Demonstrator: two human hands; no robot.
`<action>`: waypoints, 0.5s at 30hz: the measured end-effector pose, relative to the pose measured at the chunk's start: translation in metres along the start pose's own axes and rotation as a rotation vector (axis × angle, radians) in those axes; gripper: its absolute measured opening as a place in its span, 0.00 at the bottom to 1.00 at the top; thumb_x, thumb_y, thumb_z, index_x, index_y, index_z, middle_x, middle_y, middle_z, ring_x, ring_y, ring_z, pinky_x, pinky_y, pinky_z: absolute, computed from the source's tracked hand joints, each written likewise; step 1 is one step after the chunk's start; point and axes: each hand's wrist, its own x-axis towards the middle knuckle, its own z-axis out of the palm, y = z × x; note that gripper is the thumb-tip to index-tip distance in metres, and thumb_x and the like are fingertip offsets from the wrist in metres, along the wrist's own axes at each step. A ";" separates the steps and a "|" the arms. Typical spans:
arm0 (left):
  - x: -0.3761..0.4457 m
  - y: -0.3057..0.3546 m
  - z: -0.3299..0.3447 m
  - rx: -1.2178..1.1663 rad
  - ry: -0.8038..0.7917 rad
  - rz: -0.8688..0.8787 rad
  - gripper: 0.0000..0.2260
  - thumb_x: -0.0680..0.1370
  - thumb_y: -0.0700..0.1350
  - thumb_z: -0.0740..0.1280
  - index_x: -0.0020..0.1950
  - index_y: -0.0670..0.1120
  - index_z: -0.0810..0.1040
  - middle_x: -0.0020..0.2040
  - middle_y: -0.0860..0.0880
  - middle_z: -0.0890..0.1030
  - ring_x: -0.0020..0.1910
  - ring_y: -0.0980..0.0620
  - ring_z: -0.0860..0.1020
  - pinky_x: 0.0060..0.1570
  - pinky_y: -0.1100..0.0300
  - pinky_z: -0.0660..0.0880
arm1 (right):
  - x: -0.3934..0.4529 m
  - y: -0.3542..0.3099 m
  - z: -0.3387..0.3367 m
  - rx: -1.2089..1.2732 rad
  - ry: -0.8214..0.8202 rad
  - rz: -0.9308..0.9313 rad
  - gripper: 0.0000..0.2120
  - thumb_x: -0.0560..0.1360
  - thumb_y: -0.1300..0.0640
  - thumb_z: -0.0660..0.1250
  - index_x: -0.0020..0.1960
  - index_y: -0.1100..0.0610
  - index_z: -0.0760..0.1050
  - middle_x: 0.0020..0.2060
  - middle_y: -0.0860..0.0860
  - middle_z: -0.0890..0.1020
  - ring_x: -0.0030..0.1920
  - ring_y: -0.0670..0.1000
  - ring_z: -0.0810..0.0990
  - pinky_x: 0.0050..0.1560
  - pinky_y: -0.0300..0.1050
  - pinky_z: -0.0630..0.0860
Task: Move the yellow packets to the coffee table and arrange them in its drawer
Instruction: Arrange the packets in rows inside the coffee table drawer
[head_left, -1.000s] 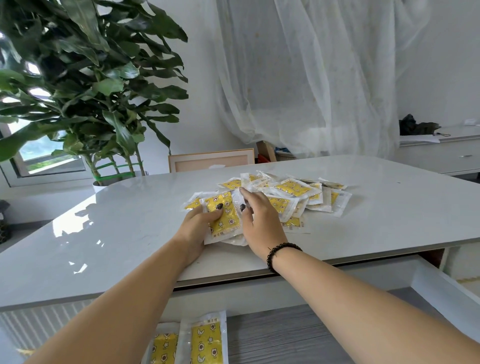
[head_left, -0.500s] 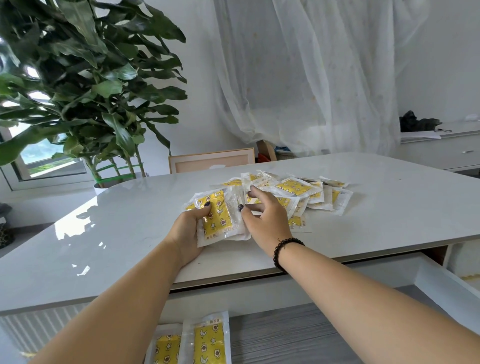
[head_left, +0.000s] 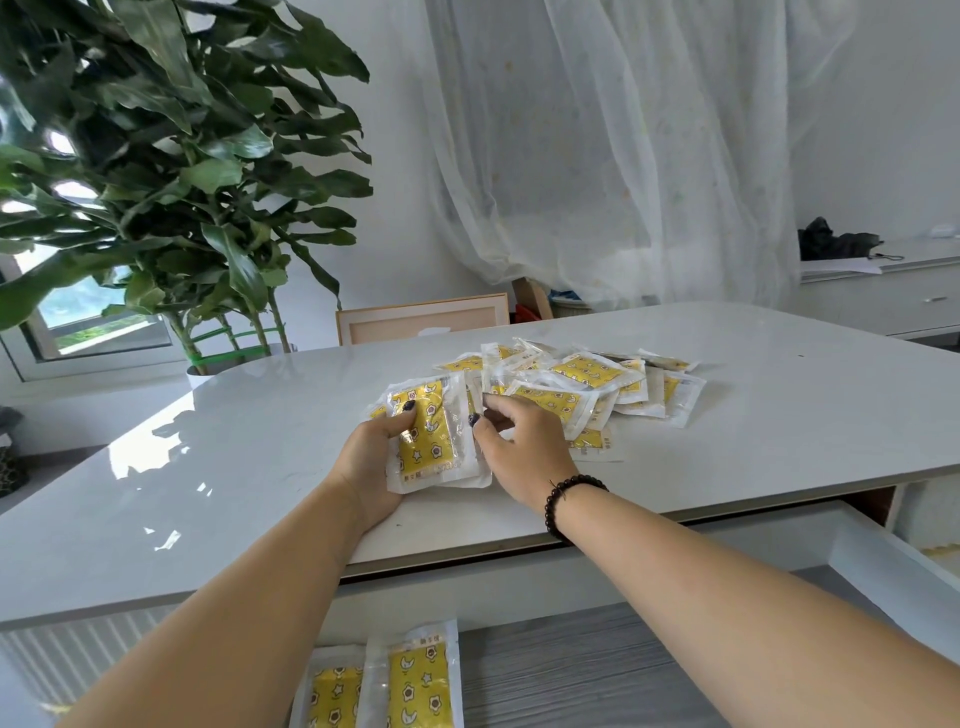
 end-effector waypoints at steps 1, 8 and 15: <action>0.001 -0.001 0.000 0.016 0.014 0.017 0.10 0.80 0.40 0.60 0.60 0.42 0.76 0.47 0.43 0.83 0.42 0.45 0.83 0.45 0.50 0.80 | -0.001 0.000 0.001 -0.001 -0.001 -0.034 0.12 0.78 0.60 0.62 0.55 0.65 0.78 0.45 0.59 0.81 0.45 0.54 0.77 0.49 0.46 0.75; -0.001 -0.005 0.006 0.169 0.128 0.122 0.04 0.78 0.36 0.66 0.51 0.39 0.78 0.43 0.41 0.82 0.40 0.42 0.82 0.42 0.48 0.80 | -0.002 0.002 0.001 0.014 -0.037 -0.034 0.24 0.79 0.65 0.55 0.74 0.54 0.60 0.28 0.46 0.68 0.26 0.43 0.67 0.28 0.31 0.66; -0.002 -0.010 0.012 0.315 0.157 0.224 0.09 0.77 0.40 0.69 0.56 0.40 0.77 0.44 0.43 0.83 0.39 0.46 0.83 0.45 0.47 0.81 | 0.004 0.002 -0.006 0.197 -0.014 0.200 0.07 0.79 0.61 0.58 0.50 0.53 0.73 0.26 0.47 0.70 0.25 0.44 0.65 0.25 0.32 0.64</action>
